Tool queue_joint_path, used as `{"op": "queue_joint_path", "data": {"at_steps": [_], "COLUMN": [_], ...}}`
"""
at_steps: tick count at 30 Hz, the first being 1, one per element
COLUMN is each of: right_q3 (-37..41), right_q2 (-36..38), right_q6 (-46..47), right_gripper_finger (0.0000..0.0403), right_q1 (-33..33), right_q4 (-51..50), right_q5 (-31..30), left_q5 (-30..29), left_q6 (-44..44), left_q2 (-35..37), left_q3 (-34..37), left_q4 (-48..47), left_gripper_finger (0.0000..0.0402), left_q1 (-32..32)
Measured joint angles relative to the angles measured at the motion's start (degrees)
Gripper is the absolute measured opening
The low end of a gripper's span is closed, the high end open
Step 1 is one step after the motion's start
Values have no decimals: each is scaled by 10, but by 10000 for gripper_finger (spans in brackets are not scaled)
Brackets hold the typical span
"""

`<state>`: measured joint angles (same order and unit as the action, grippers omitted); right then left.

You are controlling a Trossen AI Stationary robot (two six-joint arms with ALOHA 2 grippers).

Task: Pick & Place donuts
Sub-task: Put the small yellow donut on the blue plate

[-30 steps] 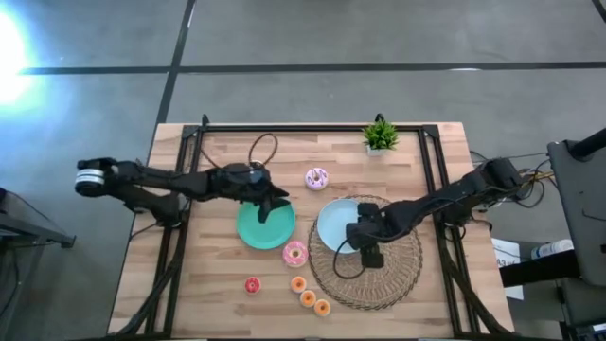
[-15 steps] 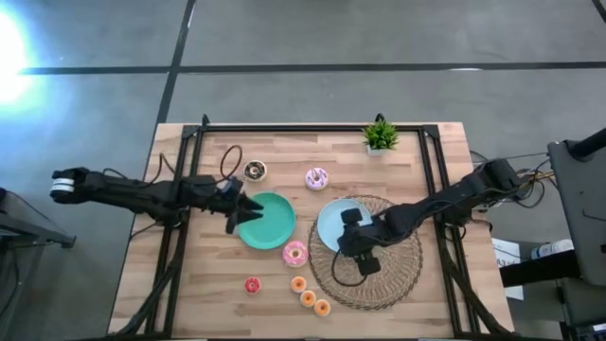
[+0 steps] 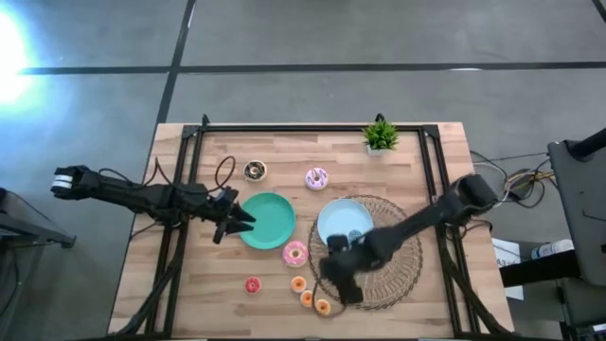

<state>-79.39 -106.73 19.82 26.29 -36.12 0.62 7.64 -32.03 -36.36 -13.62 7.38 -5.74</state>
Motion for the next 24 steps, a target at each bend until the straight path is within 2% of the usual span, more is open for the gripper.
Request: {"op": "queue_joint_path", "data": {"at_steps": [4,9,20,24], "right_q3": [-68,-92,-83,-83], "right_q2": [-52,-69,-98,-122], "right_q6": [33,30,-58,-79], "right_gripper_finger": [198,198,198,198], "right_q1": [35,60,125,135], "right_q4": [-69,-64,42,67], "right_q5": [-6,-7,-9,-37], "left_q5": [5,4,-2,-2], "left_q6": [0,3,-15,-27], "left_q2": [3,3,1,1], "left_q3": [0,0,0,0], "left_q4": [-8,-11,-11,-10], "left_gripper_finger": [135,135,135,135], "left_q1": [-1,-1,-1,-1]}}
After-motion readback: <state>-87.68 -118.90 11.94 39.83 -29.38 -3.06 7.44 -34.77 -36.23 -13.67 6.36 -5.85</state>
